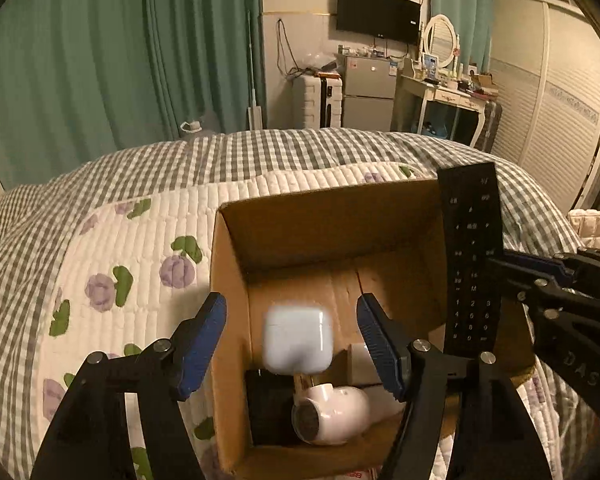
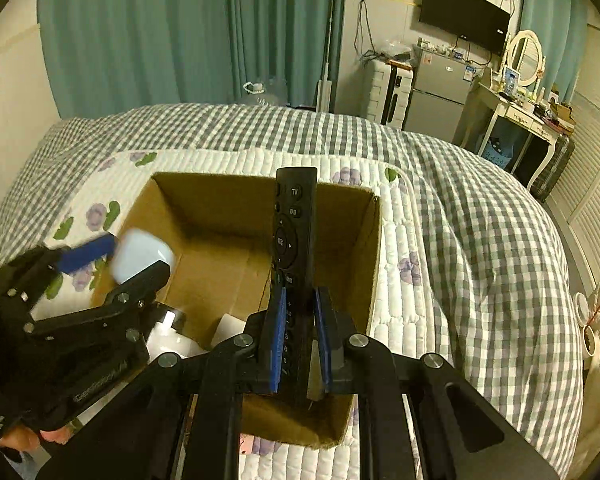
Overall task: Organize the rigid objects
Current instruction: 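Lower both items into the box and open both tools, then grasp the pink card case with the right tool while the left grasps the white-red bottle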
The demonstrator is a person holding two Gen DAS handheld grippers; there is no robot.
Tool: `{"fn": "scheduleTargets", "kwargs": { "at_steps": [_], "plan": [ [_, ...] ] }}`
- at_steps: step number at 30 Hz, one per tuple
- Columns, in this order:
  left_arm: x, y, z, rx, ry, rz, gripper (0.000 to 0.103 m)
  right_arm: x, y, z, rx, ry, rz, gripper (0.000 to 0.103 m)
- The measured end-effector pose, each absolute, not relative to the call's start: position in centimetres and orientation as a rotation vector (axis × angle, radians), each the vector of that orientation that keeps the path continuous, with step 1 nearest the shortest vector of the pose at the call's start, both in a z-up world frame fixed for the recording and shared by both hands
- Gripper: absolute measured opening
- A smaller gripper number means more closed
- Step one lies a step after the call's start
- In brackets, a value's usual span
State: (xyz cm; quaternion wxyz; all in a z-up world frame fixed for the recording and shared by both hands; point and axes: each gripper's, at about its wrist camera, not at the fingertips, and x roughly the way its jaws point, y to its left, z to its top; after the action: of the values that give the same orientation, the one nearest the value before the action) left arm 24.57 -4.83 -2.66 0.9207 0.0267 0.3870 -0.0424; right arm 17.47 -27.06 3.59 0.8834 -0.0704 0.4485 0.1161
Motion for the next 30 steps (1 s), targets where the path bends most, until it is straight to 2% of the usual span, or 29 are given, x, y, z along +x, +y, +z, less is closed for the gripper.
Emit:
{"fn": "scheduleTargets", "kwargs": {
  "at_steps": [8,9,11,18,21,26,29,30],
  "plan": [
    [23.9,-3.1,-1.8,0.021,0.799,-0.068,0.070,19.2,-26.9,1.6,-0.121,0.975,0.244,0.015],
    [23.6,-2.9,-1.5,0.015,0.794,-0.069,0.074,19.1,-26.8,1.7,-0.114,0.967,0.238,0.018],
    [22.6,-2.3,-0.8,-0.009,0.791,-0.071,0.082,18.8,-27.1,2.3,-0.086,0.951,0.235,0.047],
    [18.0,0.3,1.8,-0.054,0.782,-0.021,0.092,14.4,-28.1,6.1,-0.069,0.907,0.198,0.050],
    [15.8,1.6,2.1,-0.081,0.769,-0.016,0.098,11.2,-28.1,6.9,-0.083,0.889,0.187,0.058],
    [13.0,3.1,0.6,-0.040,0.778,0.071,0.099,7.4,-27.5,5.1,-0.110,0.940,0.170,0.061],
    [11.9,3.4,-1.3,-0.007,0.795,0.117,0.100,5.8,-26.9,3.2,-0.085,0.973,0.196,0.072],
    [11.7,3.5,-1.9,-0.012,0.802,0.113,0.100,5.6,-26.6,2.5,-0.077,0.988,0.207,0.072]
  ]
}}
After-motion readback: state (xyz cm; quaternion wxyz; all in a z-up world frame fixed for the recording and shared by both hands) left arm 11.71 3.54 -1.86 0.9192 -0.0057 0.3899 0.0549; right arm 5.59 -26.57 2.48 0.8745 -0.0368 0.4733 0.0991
